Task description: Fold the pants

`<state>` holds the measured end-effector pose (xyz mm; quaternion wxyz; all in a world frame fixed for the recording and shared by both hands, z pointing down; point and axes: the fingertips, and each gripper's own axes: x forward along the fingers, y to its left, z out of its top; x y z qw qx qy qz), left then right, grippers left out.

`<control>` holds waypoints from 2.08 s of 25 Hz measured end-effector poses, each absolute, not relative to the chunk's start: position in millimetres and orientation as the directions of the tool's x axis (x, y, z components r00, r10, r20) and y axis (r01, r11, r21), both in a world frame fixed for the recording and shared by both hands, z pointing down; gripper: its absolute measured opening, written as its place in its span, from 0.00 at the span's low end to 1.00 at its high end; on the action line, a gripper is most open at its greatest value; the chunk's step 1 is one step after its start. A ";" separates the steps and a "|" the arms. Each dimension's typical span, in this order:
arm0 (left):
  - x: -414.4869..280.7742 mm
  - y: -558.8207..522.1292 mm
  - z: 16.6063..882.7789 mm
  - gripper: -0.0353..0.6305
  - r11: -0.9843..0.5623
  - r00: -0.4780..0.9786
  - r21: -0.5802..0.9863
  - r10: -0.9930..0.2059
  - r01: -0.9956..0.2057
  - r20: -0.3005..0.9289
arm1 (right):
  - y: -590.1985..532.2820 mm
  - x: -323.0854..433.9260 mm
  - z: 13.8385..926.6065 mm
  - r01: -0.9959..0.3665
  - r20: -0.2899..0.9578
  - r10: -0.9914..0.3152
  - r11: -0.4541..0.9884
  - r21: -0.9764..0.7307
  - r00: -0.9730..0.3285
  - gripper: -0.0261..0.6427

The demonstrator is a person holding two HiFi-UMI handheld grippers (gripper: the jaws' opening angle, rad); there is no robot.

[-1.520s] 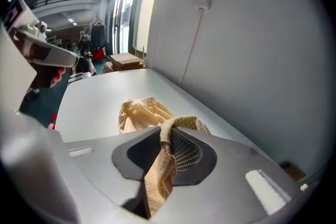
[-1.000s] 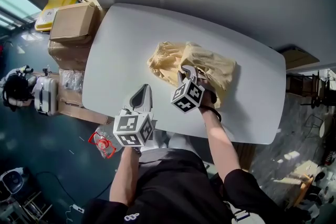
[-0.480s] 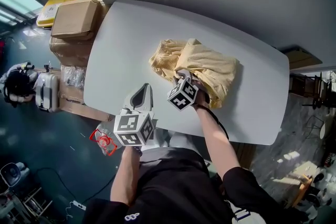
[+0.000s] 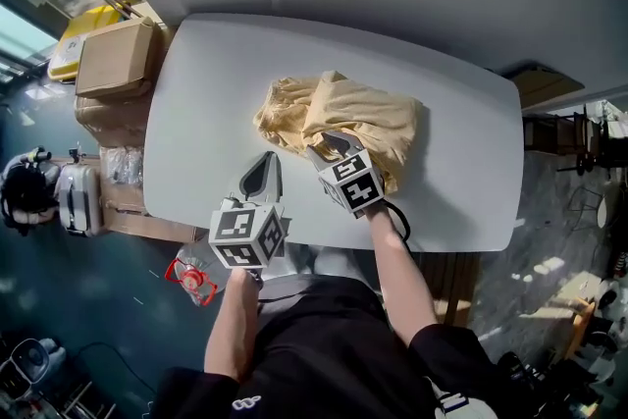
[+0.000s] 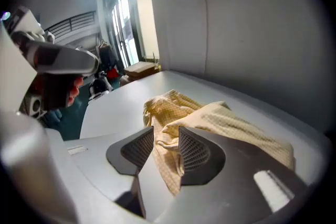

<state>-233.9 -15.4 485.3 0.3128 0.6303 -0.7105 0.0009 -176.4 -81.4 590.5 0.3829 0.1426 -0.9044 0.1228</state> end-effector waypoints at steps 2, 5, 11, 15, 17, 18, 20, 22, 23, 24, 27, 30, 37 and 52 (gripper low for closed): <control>-224.4 -25.3 479.8 0.05 0.170 0.020 0.401 -0.904 -0.900 0.428 | -94.0 -161.7 563.9 -0.428 0.672 -0.242 0.895 -0.124 -0.700 0.25; -208.6 -40.4 469.1 0.05 0.110 0.068 0.410 -0.917 -0.905 0.394 | -111.8 -135.1 520.2 -0.531 0.574 -0.362 0.833 -0.154 -0.735 0.17; -178.0 -60.8 448.7 0.05 0.000 0.152 0.413 -0.930 -0.911 0.334 | -124.2 -80.0 442.9 -0.661 0.378 -0.567 0.726 -0.191 -0.732 0.04; -168.0 -60.9 429.6 0.05 -0.054 0.186 0.401 -0.936 -0.915 0.298 | -113.3 -59.7 408.9 -0.703 0.310 -0.641 0.692 -0.162 -0.702 0.04; -164.8 -58.8 412.6 0.05 -0.082 0.202 0.393 -0.940 -0.916 0.275 | -104.7 -53.2 392.7 -0.721 0.271 -0.674 0.677 -0.145 -0.687 0.04; -164.0 -57.3 404.7 0.05 -0.094 0.207 0.387 -0.943 -0.917 0.261 | -99.8 -50.5 384.8 -0.730 0.250 -0.689 0.669 -0.142 -0.680 0.04; -164.9 -53.5 394.5 0.05 -0.109 0.206 0.368 -0.950 -0.923 0.234 | -89.7 -46.6 369.5 -0.743 0.212 -0.713 0.654 -0.142 -0.669 0.04; -165.5 -50.2 384.8 0.05 -0.122 0.203 0.349 -0.957 -0.929 0.206 | -79.7 -45.4 353.5 -0.751 0.182 -0.729 0.644 -0.145 -0.660 0.04; -165.2 -48.6 379.5 0.05 -0.129 0.203 0.341 -0.960 -0.931 0.193 | -74.8 -45.7 346.0 -0.754 0.166 -0.735 0.641 -0.144 -0.657 0.04; -164.6 -46.5 374.4 0.05 -0.134 0.204 0.335 -0.962 -0.933 0.182 | -69.6 -46.3 339.6 -0.756 0.150 -0.741 0.640 -0.139 -0.655 0.04; -159.5 -38.5 362.0 0.05 -0.148 0.205 0.315 -0.967 -0.937 0.154 | -54.6 -46.2 325.3 -0.762 0.109 -0.754 0.638 -0.112 -0.647 0.04; -153.7 -33.3 349.6 0.05 -0.158 0.202 0.290 -0.970 -0.944 0.132 | -48.4 -42.9 317.8 -0.768 0.067 -0.766 0.632 -0.101 -0.639 0.04; -144.8 -25.7 337.9 0.05 -0.143 0.172 0.234 -0.979 -0.962 0.110 | -51.5 -30.6 317.6 -0.760 0.033 -0.762 0.640 -0.110 -0.647 0.04; -126.6 -34.4 327.4 0.05 -0.114 0.140 0.233 -0.985 -0.966 0.100 | -64.0 -12.5 307.2 -0.741 0.015 -0.742 0.667 -0.078 -0.670 0.04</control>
